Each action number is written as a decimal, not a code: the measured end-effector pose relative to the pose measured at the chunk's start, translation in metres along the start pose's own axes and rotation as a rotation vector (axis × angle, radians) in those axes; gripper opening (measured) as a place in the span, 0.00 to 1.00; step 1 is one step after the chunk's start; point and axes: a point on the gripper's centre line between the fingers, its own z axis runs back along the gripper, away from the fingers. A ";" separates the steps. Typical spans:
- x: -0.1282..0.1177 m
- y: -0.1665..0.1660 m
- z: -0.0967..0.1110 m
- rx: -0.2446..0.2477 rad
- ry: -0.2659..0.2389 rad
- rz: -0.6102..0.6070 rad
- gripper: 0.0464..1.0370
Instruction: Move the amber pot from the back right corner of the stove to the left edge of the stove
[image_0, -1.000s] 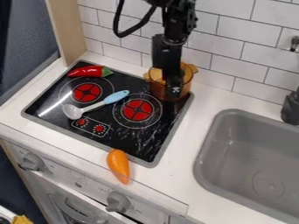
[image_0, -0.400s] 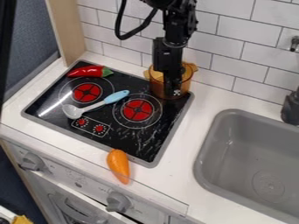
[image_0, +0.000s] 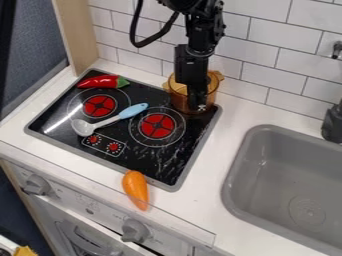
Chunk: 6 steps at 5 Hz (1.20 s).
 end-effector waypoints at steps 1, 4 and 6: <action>0.019 0.003 0.006 0.003 0.020 0.041 0.03; 0.111 0.004 0.042 -0.080 0.107 0.314 0.03; 0.168 0.008 0.023 -0.071 0.018 0.512 0.03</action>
